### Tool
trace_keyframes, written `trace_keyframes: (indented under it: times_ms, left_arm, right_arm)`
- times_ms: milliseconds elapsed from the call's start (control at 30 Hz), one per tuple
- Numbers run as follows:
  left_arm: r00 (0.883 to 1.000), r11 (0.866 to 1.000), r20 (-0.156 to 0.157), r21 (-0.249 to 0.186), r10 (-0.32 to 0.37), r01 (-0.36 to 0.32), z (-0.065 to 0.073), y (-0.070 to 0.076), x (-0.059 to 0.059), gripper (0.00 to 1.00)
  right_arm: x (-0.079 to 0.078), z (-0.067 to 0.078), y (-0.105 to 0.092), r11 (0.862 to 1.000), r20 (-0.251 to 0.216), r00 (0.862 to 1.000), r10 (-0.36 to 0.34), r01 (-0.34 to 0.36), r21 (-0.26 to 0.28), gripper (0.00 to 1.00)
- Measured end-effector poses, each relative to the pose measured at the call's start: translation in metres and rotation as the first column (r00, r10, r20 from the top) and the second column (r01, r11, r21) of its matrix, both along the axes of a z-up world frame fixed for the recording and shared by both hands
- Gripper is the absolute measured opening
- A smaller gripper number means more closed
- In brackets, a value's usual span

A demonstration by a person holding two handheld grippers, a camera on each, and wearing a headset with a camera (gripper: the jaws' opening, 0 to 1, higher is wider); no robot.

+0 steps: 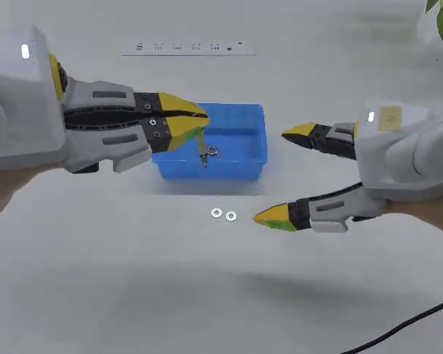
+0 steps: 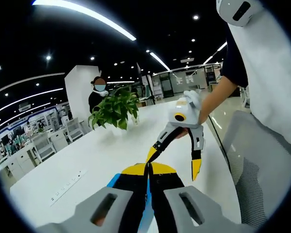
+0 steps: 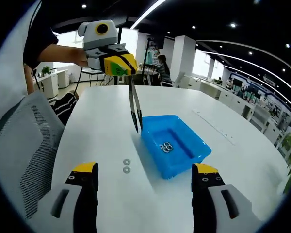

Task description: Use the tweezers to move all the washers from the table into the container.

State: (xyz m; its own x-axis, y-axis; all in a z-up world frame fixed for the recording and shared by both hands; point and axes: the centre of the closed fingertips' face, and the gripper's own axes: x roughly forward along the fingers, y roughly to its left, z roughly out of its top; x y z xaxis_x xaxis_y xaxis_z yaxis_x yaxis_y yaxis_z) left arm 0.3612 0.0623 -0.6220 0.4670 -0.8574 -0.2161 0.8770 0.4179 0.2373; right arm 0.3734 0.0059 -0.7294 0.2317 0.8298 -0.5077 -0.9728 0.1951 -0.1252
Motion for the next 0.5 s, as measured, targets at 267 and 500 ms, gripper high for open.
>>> trace_keyframes:
  times_ms: [267, 500]
  left_arm:
    - [1.000, 1.000, -0.028, -0.025, -0.011, 0.011, -0.014, -0.002, -0.007, 0.04]
    - [0.999, 0.999, -0.043, -0.036, -0.021, 0.020, -0.026, -0.004, -0.013, 0.04]
  right_arm:
    - [-0.015, -0.015, -0.005, 1.000, -0.056, 0.998, -0.025, 0.026, 0.001, 0.89]
    - [-0.023, -0.022, -0.003, 0.999, -0.089, 0.995, -0.043, 0.045, 0.019, 0.90]
